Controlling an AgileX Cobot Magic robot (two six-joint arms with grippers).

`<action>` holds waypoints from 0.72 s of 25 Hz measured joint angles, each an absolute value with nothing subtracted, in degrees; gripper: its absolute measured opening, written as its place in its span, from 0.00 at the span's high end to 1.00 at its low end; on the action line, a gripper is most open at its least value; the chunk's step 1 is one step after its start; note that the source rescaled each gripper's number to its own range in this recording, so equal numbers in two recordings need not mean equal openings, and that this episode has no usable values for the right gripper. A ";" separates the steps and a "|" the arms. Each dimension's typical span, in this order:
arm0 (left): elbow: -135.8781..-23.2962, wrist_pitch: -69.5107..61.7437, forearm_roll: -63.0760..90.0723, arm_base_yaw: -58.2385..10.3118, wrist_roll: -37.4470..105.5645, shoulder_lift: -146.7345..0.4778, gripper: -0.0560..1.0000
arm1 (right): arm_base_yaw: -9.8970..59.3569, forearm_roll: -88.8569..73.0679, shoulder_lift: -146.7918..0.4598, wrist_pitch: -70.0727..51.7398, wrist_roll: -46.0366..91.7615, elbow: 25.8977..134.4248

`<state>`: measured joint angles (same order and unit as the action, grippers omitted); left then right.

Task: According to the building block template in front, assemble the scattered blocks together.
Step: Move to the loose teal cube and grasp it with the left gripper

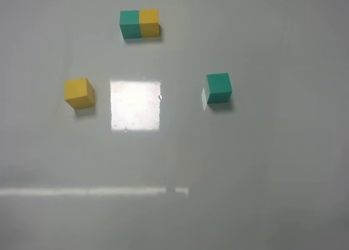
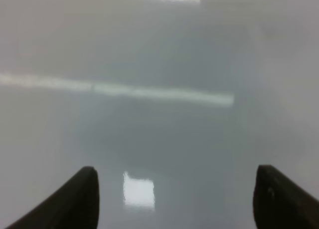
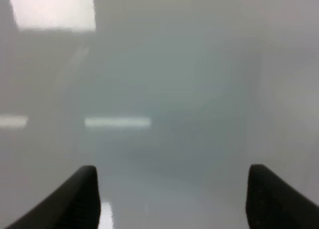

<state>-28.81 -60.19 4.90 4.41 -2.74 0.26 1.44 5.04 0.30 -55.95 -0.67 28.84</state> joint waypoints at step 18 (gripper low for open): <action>-41.46 -61.27 0.00 2.22 3.56 -12.30 0.30 | 1.44 5.04 0.30 -55.95 -0.67 28.84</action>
<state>-41.46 -61.27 0.00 2.22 3.56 -12.30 1.44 5.04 0.30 -55.95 -0.67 28.84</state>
